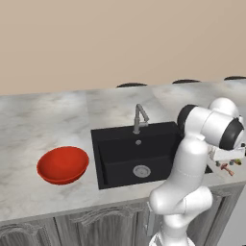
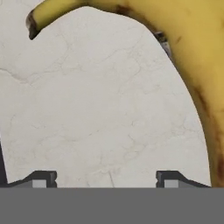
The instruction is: There is a mixed pile of frozen fruits and vegetables on the counter. Locate all the frozen vegetables and place the items in a bowl on the counter. Take all the frozen fruits and defrost them in a running sink.
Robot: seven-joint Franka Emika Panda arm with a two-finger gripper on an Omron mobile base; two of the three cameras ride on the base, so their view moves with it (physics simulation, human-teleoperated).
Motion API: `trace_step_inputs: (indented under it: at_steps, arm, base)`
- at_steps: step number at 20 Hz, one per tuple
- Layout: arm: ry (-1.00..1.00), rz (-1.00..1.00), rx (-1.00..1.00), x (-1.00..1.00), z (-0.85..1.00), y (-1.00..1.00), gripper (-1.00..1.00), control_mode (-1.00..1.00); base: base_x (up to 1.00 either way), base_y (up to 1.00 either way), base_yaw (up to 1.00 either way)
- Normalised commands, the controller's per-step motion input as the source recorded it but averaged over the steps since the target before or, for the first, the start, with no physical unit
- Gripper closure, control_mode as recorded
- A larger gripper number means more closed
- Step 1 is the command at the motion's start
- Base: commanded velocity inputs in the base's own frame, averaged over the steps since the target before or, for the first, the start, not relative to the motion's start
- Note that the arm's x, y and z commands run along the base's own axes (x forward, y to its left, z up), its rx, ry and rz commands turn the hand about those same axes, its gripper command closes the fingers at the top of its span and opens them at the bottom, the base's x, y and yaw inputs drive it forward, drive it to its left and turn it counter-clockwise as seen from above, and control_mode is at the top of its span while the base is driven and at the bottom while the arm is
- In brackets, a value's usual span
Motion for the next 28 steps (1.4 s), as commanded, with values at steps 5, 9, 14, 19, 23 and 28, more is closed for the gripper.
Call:
trace_step_inputs:
  at_steps: [5, 9, 14, 19, 23, 28]
  arm:
    - [0.04, -0.09, 0.0, -0.07, -0.14, 0.16, -1.0, -1.0]
    - [0.07, -0.15, -0.02, -0.08, -0.06, 0.32, -1.0, -1.0]
    - [0.09, -0.13, -0.05, -0.21, 0.02, 0.11, -1.0, -1.0]
    - [0.08, -0.1, -0.04, -0.27, 0.09, 0.04, -1.0, -1.0]
    - [0.03, -0.06, -0.05, -0.12, 0.07, 0.24, -1.0, -1.0]
    - [0.02, -0.02, 0.0, -0.1, -0.09, 0.1, -1.0, -1.0]
  base:
    - [0.0, 0.0, 0.0]
    - [0.0, 0.0, 0.0]
    - [0.0, 0.0, 0.0]
    - [0.0, 0.0, 0.0]
    - [0.0, 0.0, 0.0]
    - [0.0, 0.0, 0.0]
